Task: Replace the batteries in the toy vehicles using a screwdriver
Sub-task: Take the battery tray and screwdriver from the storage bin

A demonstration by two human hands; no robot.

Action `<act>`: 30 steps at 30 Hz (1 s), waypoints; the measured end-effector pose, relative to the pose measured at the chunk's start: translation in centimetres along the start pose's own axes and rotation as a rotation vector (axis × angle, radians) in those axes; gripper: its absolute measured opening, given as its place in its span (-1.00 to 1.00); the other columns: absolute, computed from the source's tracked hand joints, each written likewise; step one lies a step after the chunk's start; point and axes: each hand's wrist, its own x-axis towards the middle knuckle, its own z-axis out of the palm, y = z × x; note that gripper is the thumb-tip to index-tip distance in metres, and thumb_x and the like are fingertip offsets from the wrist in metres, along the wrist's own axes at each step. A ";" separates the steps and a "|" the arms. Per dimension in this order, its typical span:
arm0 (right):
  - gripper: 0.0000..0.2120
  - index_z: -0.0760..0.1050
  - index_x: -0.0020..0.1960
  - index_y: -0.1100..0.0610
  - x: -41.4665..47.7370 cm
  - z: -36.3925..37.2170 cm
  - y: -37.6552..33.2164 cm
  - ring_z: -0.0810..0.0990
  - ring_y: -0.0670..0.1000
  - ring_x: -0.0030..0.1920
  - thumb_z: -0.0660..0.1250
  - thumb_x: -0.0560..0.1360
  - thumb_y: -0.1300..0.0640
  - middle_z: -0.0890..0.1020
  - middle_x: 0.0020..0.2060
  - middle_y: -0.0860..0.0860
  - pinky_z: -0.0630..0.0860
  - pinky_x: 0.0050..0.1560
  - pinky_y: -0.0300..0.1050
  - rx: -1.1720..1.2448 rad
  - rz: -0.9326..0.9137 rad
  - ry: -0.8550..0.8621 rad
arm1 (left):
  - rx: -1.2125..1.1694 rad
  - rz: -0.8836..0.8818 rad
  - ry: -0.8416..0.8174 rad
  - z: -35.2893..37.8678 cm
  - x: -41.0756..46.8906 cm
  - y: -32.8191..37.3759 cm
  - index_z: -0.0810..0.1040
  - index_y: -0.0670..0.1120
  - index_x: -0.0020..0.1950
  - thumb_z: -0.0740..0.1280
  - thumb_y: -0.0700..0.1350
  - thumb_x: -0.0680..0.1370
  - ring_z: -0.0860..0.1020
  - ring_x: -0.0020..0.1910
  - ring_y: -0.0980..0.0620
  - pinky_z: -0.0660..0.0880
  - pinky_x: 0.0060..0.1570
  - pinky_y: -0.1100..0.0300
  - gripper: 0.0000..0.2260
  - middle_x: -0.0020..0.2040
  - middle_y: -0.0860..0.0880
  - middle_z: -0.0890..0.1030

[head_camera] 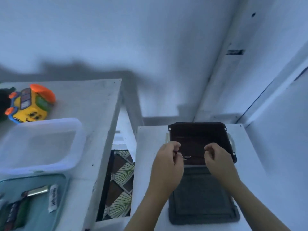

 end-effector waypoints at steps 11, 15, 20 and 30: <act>-0.78 0.46 -0.11 0.26 13.2 2.6 11.8 0.53 0.16 -0.13 0.23 0.57 0.10 0.47 -0.23 0.11 0.34 -0.23 -0.14 -0.308 0.327 -0.329 | 0.332 -0.328 -0.286 15.2 10.6 -8.6 0.54 -0.12 0.22 0.16 -0.23 0.58 0.54 0.12 -0.13 0.45 0.16 0.01 -0.73 0.16 -0.11 0.56; -0.77 0.49 0.08 0.29 15.7 5.4 14.0 0.58 0.14 -0.04 0.20 0.59 0.12 0.56 -0.06 0.16 0.40 -0.21 -0.16 -0.379 0.372 -0.492 | 0.513 -0.389 -0.442 17.4 13.5 -10.9 0.55 -0.15 0.19 0.19 -0.26 0.56 0.55 0.11 -0.16 0.50 0.09 0.06 -0.75 0.15 -0.13 0.57; -0.83 0.52 0.09 0.24 17.7 8.3 15.0 0.46 -0.03 -0.28 0.23 0.54 0.28 0.52 -0.19 0.05 0.41 -0.39 -0.21 -0.499 0.414 -0.627 | 0.662 -0.482 -0.601 19.7 15.1 -12.9 0.55 -0.17 0.19 0.20 -0.30 0.54 0.58 0.07 -0.16 0.54 0.01 0.06 -0.73 0.12 -0.15 0.60; -0.77 0.52 0.15 0.27 18.1 9.9 16.4 0.59 0.12 0.07 0.19 0.55 0.34 0.58 0.11 0.16 0.47 -0.16 -0.13 -0.519 0.374 -0.620 | 0.986 -0.295 -0.731 21.1 16.0 -15.5 0.52 -0.15 0.20 0.29 -0.25 0.57 0.55 0.16 -0.12 0.48 0.01 0.10 -0.79 0.18 -0.14 0.56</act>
